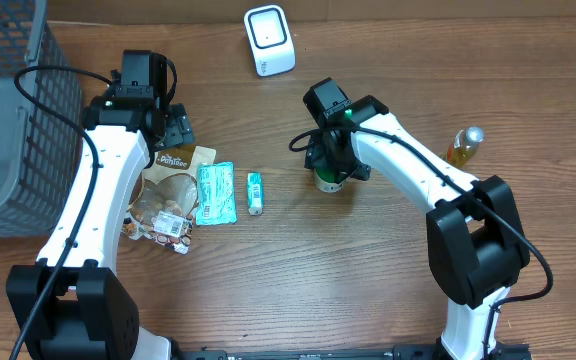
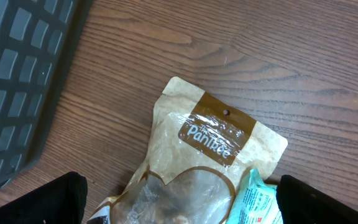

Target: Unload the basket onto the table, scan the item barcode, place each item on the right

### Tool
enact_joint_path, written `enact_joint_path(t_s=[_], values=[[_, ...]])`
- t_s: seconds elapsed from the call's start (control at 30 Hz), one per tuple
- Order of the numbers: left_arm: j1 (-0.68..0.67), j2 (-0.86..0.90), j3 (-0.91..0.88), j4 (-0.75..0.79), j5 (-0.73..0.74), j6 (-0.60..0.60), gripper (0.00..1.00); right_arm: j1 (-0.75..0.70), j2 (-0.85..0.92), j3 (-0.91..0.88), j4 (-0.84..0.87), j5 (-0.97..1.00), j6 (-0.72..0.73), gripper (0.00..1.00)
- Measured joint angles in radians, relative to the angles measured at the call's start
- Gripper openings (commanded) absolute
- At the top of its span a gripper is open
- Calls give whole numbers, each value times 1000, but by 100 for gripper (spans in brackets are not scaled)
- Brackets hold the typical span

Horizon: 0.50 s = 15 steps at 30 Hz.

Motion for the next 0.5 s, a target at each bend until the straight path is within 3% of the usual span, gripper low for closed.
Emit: enact_joint_path(t_s=[0.33,0.5], values=[[0,0,0,0,0,0,100,2,0,0,-6,-9,-85,87],[0,0,0,0,0,0,100,2,0,0,-2,-9,-96,75]])
